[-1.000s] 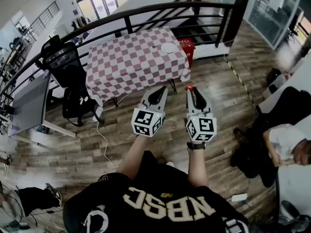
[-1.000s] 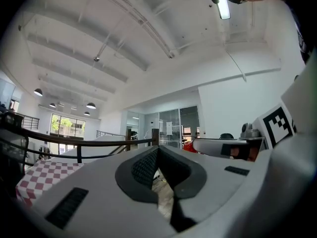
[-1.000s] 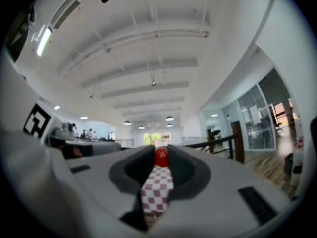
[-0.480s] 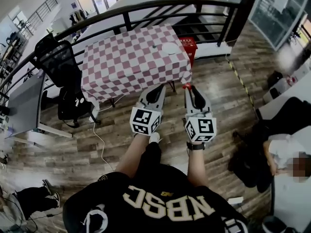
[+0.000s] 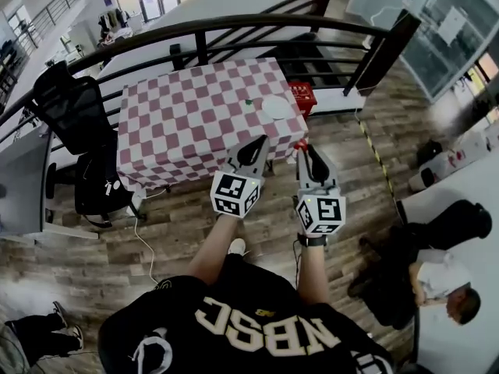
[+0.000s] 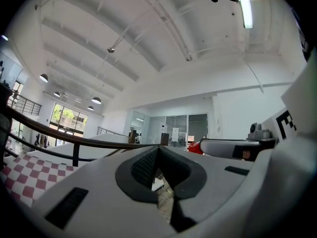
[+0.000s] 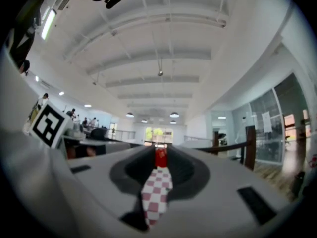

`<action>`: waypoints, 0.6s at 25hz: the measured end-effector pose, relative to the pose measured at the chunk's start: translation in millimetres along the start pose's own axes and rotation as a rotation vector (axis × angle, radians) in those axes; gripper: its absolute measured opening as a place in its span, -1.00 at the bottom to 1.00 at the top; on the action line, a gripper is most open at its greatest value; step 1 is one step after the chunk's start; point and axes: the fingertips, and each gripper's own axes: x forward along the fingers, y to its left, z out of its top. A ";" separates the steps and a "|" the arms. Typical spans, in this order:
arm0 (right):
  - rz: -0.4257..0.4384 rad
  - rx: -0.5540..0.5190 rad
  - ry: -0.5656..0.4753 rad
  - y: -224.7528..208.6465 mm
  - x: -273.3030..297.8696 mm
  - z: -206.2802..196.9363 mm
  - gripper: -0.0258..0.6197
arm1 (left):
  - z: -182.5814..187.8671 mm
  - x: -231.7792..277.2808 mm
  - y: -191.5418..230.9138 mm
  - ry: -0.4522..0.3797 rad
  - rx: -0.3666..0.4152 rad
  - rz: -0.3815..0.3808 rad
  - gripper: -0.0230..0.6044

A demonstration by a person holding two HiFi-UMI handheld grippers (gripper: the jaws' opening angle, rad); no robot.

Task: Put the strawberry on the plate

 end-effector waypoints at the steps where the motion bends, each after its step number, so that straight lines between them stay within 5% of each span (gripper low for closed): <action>1: -0.002 -0.002 0.008 1.8 11.5 -1.0 -0.67 | -0.9 4.6 11.4 0.004 -0.021 -0.001 -0.88; 6: 0.004 -0.022 0.056 6.2 65.0 -10.5 -0.67 | -14.4 28.6 55.0 0.019 -0.090 0.007 -0.88; 15: 0.014 0.015 0.054 -35.0 140.1 -30.4 -0.67 | -32.7 90.8 88.7 0.054 -0.026 -0.003 -0.88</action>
